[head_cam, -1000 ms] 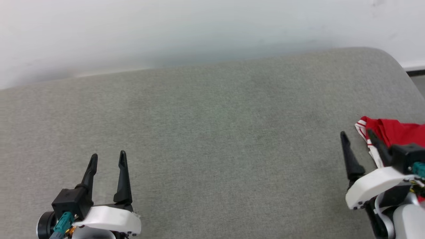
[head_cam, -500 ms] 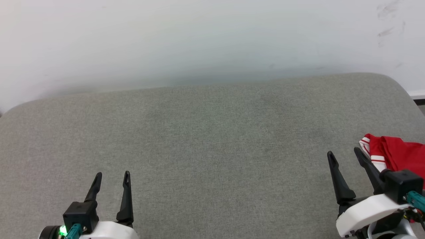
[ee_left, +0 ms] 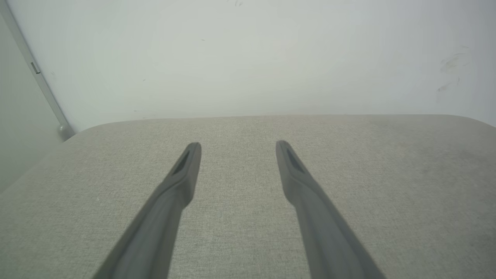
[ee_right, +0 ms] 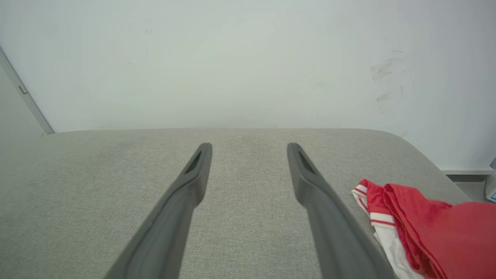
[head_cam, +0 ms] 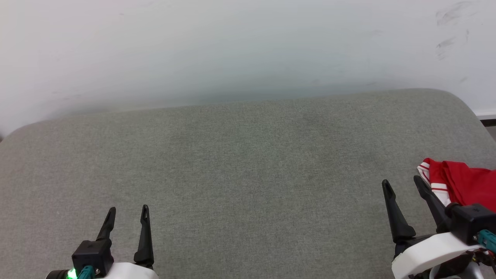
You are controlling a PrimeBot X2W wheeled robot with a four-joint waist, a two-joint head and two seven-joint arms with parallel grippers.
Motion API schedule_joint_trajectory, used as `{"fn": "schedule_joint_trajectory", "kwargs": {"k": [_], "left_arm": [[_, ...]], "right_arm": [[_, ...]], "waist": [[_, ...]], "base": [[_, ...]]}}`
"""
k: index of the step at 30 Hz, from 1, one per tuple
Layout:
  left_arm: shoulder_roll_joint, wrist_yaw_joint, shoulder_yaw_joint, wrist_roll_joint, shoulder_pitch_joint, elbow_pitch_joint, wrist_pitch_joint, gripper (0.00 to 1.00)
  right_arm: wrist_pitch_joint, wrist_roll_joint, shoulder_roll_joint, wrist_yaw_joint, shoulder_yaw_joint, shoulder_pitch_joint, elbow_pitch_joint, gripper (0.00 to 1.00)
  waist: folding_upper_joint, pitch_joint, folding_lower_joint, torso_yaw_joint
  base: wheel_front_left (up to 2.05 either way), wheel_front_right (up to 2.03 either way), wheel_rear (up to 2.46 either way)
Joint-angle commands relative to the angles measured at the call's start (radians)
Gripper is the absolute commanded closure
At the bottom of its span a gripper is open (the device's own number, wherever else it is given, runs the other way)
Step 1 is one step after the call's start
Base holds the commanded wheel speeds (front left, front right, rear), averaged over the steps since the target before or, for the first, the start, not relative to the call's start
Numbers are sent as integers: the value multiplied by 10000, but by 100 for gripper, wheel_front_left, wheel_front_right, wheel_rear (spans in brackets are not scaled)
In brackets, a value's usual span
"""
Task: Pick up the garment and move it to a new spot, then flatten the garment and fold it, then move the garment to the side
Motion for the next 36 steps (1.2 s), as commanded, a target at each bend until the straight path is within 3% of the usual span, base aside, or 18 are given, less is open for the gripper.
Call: {"fn": "schedule_joint_trajectory", "kwargs": {"k": [1, 12, 13, 16, 36], "left_arm": [[5, 28, 27, -32, -52, -28, -54, 0], [-2, 11, -58, -69, -163, -35, -69, 0], [-20, 1, -63, -66, -8, 3, -32, 100], [-175, -36, -95, -203, 89, 192, 3, 100], [-791, -1117, 791, -3397, -483, 902, 725, 100]], "right_arm": [[0, -21, 40, -7, -4, 132, -44, 0], [75, -44, 69, -7, 4, 121, -182, 0], [89, -17, 31, 0, 5, 5, -76, 100], [69, 149, 32, 0, 27, 52, 157, 100], [-12, 4099, -95, -1, -68, -457, 1134, 100]], "waist": [[0, 6, 1, 3], [0, 41, 1, 44], [0, 42, 1, 43], [0, 44, 1, 47], [0, 70, 1, 109]], "base": [[0, 0, 0], [0, 0, 0], [0, 0, 0], [0, 0, 0], [0, 0, 0]]}}
